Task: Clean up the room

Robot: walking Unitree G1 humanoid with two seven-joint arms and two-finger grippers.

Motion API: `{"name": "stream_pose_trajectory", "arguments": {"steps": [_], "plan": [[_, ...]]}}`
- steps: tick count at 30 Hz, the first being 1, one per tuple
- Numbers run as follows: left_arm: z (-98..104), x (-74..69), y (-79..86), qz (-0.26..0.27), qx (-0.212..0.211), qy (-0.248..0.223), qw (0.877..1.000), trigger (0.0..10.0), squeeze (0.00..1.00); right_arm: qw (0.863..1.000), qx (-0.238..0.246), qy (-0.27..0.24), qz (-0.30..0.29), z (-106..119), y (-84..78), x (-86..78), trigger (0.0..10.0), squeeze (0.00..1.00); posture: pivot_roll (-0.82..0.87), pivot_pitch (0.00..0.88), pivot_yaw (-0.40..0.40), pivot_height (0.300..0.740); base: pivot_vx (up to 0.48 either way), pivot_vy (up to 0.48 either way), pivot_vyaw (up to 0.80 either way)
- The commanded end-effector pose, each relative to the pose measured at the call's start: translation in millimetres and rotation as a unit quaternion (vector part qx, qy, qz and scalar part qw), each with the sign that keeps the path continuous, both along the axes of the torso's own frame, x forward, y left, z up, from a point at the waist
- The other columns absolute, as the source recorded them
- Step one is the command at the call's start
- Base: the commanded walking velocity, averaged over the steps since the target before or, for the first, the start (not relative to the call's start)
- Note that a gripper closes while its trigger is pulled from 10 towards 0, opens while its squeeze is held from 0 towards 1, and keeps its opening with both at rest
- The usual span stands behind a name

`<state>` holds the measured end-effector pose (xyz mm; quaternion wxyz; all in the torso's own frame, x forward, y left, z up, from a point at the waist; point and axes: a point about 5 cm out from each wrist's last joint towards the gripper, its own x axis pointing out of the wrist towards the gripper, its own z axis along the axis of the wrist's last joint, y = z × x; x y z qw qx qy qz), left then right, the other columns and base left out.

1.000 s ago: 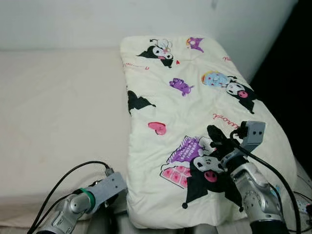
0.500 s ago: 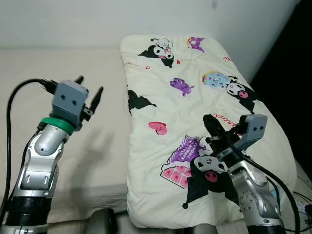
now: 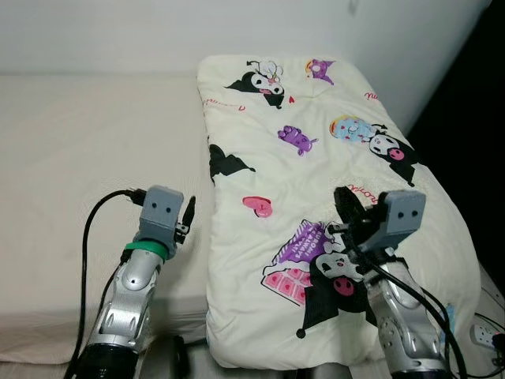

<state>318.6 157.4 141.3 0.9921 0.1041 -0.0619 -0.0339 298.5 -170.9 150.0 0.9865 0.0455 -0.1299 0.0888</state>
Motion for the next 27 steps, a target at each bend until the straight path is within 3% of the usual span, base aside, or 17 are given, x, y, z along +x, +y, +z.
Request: {"name": "stream_pose_trajectory", "arguments": {"steps": [1, 13, 27], "plan": [[0, 1.1, -2.2, -0.005, -0.011, 0.009, 1.000, 10.0, 0.00, 1.000, -0.008, 0.005, -0.011, -4, -5.1, -0.4, 10.0, 0.00, -0.04, 0.054, -0.023, 0.611, 0.000, 0.000, 0.00], [9, 4.8, -23.4, -0.040, -0.032, -0.010, 0.999, 10.0, 0.00, 1.000, -0.018, 0.008, -0.014, -8, -6.0, 2.4, 10.0, 0.00, -0.05, 0.027, -0.023, 0.661, 0.000, 0.000, 0.00], [10, 5.1, -32.4, -0.061, -0.037, -0.006, 0.997, 10.0, 0.00, 0.999, -0.021, 0.010, -0.022, -11, -11.7, 4.4, 10.0, 0.00, -0.05, 0.016, -0.024, 0.701, 0.000, 0.000, 0.00]]}}
